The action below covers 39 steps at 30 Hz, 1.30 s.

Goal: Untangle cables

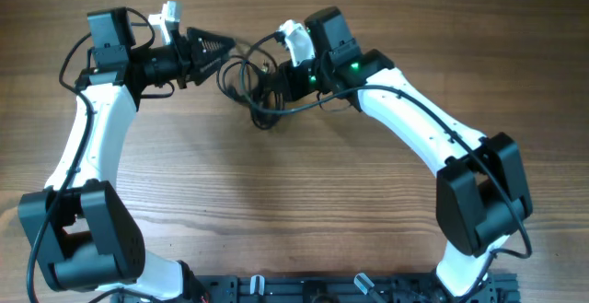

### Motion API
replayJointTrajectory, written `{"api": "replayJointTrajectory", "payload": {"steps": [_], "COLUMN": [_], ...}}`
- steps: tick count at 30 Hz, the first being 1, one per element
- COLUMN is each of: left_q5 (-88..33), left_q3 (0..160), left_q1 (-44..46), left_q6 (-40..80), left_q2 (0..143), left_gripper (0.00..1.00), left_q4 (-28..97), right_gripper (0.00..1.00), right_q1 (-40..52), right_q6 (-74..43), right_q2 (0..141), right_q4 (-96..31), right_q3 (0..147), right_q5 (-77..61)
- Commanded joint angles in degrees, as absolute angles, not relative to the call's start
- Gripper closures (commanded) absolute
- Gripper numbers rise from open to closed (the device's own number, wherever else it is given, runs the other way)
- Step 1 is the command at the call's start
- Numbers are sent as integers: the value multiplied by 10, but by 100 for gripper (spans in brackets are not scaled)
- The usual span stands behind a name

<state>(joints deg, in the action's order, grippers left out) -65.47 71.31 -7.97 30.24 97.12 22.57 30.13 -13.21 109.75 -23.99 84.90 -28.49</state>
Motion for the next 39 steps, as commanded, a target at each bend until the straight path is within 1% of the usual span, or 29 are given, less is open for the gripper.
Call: {"api": "replayJointTrajectory", "payload": {"steps": [1,4,7,9,12,16,19,22,26,33,39], "left_q5": [-555,-514,-461,-419,-372,-311,-284,-262,-249,-250,-250], "left_q3": [712,711,711,711,711,711,710,702,692,692,692], "left_q1": [-83,-83,-83,-83,-83,-81,-80,-80,-80,-80,-80], "left_q6": [220,157,119,119,119,119,120,124,126,126,126], "left_q2": [964,964,964,964,964,964,964,964,964,965,965], "left_gripper": [1,0,0,0,0,0,0,0,0,0,0], "left_q4": [283,344,380,387,384,385,386,381,370,368,367], "right_gripper": [96,96,96,96,96,96,96,96,96,96,96], "right_q1": [291,276,257,245,232,213,197,180,158,147,145], "right_q6": [-219,-246,-281,-301,-299,-280,-267,-268,-270,-270,-270], "right_q2": [1018,987,967,958,950,950,950,950,952,954,955], "right_q4": [-248,-291,-328,-341,-352,-352,-350,-352,-373,-472,-531], "right_q3": [873,873,873,873,873,873,873,873,873,858,821], "right_q5": [-305,-289,-283,-286,-316,-424,-422,-351,-207,55,221]}}
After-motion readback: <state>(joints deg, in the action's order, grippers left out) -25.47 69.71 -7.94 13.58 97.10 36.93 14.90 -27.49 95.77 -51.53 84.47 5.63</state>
